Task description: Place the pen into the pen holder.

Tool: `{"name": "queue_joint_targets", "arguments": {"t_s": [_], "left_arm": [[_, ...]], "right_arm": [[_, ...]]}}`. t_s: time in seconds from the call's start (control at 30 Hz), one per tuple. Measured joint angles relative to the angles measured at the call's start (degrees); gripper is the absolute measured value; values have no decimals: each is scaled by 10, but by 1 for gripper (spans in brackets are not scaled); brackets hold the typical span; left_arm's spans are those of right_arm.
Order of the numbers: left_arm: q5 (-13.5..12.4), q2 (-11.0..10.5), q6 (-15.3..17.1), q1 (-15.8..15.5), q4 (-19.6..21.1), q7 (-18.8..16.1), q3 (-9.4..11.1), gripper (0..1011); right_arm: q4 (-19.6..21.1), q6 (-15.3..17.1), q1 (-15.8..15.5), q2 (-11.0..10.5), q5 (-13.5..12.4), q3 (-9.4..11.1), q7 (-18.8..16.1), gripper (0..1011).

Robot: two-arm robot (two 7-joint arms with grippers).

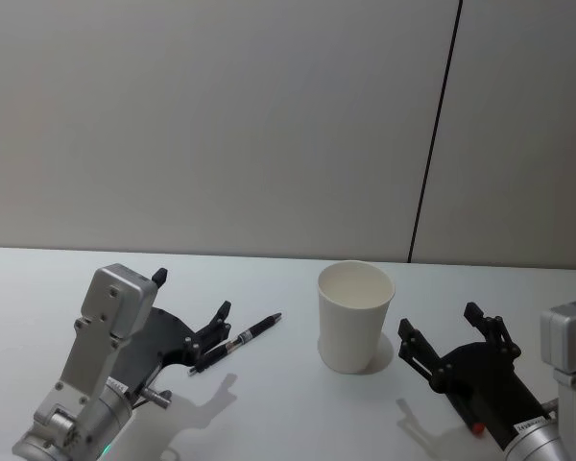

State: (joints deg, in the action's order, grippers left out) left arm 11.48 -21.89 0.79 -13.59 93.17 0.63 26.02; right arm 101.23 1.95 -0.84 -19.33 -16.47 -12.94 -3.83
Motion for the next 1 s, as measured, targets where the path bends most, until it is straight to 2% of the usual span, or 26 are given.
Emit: {"name": "queue_joint_targets", "arguments": {"t_s": [1.0], "left_arm": [[0, 0, 0, 0, 0, 0, 0, 1003]], "right_arm": [[0, 0, 0, 0, 0, 0, 0, 1001]]}}
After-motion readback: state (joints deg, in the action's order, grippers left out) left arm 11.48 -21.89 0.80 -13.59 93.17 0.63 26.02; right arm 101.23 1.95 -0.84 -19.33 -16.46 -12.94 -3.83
